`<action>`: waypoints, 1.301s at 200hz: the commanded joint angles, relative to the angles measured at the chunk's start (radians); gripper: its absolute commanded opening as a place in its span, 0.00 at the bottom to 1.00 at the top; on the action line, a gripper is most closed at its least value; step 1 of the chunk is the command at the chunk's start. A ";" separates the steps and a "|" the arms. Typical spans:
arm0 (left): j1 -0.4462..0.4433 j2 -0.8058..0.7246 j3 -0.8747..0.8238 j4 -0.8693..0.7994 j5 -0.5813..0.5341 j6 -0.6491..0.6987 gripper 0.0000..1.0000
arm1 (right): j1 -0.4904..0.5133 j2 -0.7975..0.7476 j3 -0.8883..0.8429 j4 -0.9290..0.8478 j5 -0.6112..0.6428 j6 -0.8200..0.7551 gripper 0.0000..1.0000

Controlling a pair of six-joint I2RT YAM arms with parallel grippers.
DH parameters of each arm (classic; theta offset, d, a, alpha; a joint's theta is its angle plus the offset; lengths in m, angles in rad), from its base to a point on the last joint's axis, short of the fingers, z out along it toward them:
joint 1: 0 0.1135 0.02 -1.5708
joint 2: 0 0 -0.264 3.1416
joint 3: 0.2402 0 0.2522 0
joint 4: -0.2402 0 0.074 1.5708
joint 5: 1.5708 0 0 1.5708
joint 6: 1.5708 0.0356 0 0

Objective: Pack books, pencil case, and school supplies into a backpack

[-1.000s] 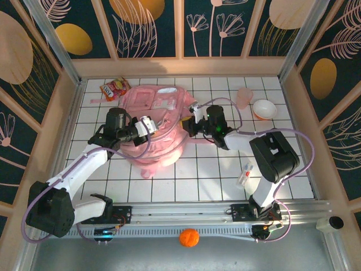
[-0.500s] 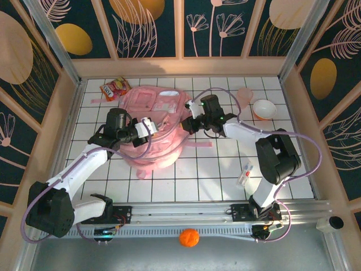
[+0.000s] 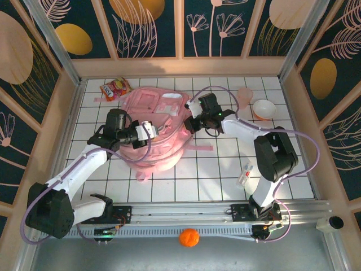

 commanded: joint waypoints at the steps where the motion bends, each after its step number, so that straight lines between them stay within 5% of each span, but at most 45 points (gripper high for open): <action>1: -0.011 -0.066 0.001 -0.034 0.125 0.069 0.00 | -0.089 0.046 0.039 0.043 0.227 -0.046 0.00; 62: -0.054 -0.073 -0.032 0.033 0.052 -0.016 0.00 | -0.142 0.026 -0.019 0.157 0.145 -0.052 0.00; 91: -0.054 -0.073 -0.068 0.152 0.074 -0.150 0.00 | -0.137 -0.174 -0.225 0.309 0.079 -0.037 0.33; 127: -0.054 -0.064 -0.093 0.193 0.111 -0.189 0.00 | -0.126 -0.446 -0.480 0.528 -0.049 -0.054 0.46; 183: -0.053 -0.043 -0.106 0.254 0.151 -0.246 0.00 | 0.000 -0.485 -0.473 0.464 -0.160 -0.214 0.50; 260: -0.053 -0.023 -0.059 0.324 0.072 -0.362 0.00 | -0.016 -0.469 -0.436 0.470 -0.209 -0.163 0.50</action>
